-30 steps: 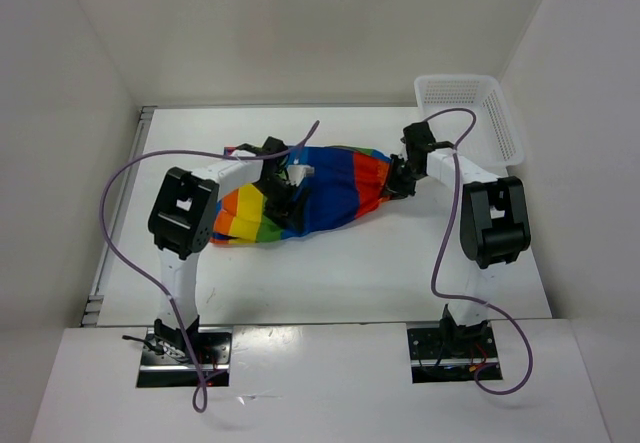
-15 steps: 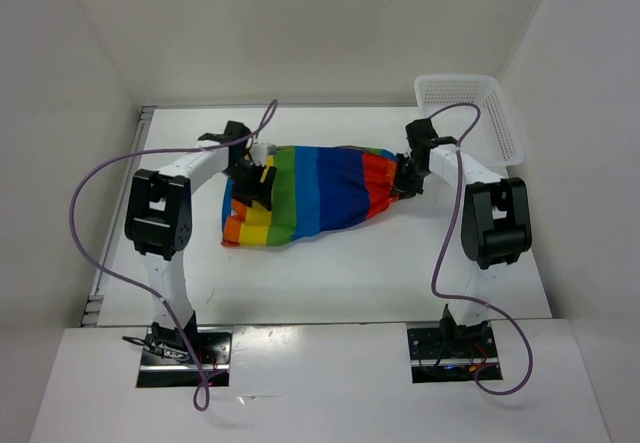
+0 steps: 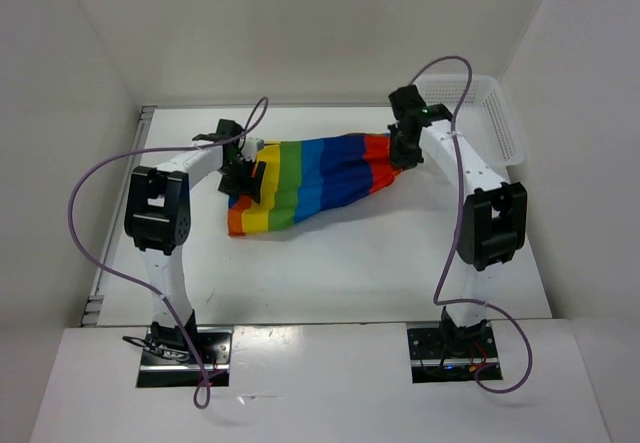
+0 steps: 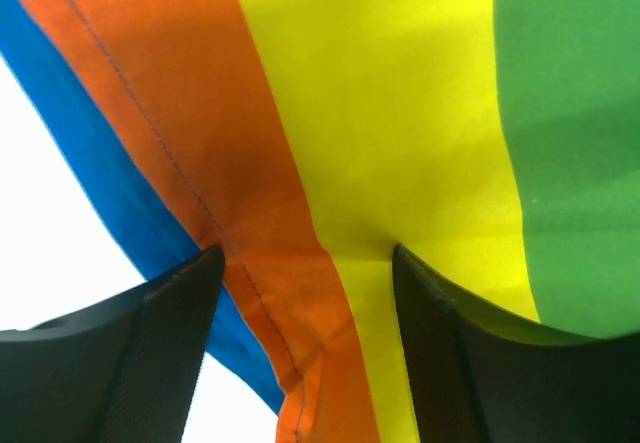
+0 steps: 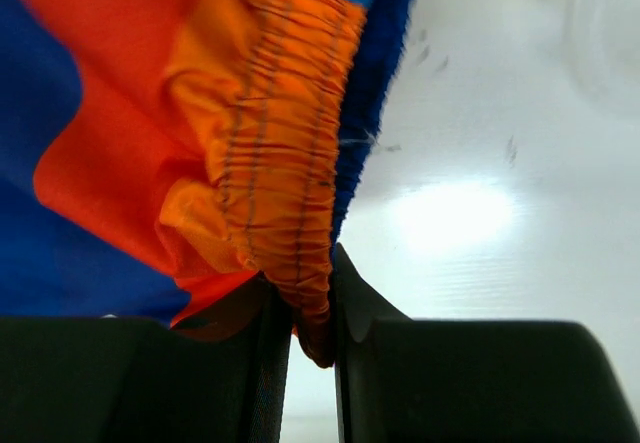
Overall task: Fold and stack the shorts
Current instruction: Fold the shorts
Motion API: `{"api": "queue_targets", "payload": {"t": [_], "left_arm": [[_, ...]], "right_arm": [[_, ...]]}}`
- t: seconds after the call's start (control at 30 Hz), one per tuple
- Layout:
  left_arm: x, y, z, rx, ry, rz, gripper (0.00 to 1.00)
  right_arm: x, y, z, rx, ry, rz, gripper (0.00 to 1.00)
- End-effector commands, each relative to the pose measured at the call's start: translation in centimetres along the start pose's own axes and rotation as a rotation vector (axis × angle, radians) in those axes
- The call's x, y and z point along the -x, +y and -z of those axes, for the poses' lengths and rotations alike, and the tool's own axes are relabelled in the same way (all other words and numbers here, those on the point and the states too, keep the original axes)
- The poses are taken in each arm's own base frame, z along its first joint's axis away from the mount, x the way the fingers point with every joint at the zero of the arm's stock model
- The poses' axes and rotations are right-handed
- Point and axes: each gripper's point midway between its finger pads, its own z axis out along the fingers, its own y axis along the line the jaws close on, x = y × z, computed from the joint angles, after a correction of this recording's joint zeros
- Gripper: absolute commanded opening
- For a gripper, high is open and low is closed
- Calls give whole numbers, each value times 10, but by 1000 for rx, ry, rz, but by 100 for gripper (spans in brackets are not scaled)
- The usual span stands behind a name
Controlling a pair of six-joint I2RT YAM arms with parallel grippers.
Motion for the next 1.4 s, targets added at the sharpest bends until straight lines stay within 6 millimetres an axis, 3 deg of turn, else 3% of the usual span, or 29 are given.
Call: {"api": "queue_targets", "payload": {"t": [0.0,0.03,0.1,0.13,0.17,0.2,0.23,0.33,0.47,0.57,0.67,0.7,0.8,0.87,1.0,1.07,1.23,1.33,1.37], "left_arm": [[-9,25,-34,58,39,15,72],[-5,22,-33,45,28,13,71],[6,10,-32,-7,8,1,68],[11,7,-30,-23,-4,-1,68],[13,1,-28,-57,-5,-1,68],[13,-5,-29,-72,-4,-9,68],[18,-8,-26,-85,-18,-13,67],[22,-17,-22,-134,-23,-13,67],[18,-21,-18,-153,-16,-11,67],[18,-13,-4,-154,-26,15,69],[27,4,29,-144,-67,60,72],[36,17,51,-126,-119,79,73],[44,30,83,-101,-192,97,77],[44,40,88,-67,-200,109,80],[25,57,54,-34,-105,151,80],[22,76,40,-5,-99,178,80],[10,92,3,25,-6,203,80],[3,92,-15,5,31,214,71],[5,88,-17,-24,26,214,59]], "right_arm": [[24,11,33,-135,-100,172,0],[33,48,47,-90,-162,239,0],[30,89,38,-64,-163,319,0],[30,128,51,8,-203,373,0],[29,149,52,52,-218,391,0],[24,171,39,86,-206,427,0],[21,207,54,190,-236,453,0],[15,267,63,389,-254,500,0],[9,307,66,556,-244,513,0],[1,334,67,695,-209,512,0],[-7,352,71,804,-184,523,0],[-8,353,72,815,-178,525,0],[-13,357,74,849,-161,533,0],[-15,360,78,881,-159,549,0],[-25,359,72,891,-125,564,0],[-20,353,78,867,-156,580,0],[-3,331,73,809,-171,543,0],[6,315,74,764,-185,532,0],[7,313,83,769,-196,531,0]]}}
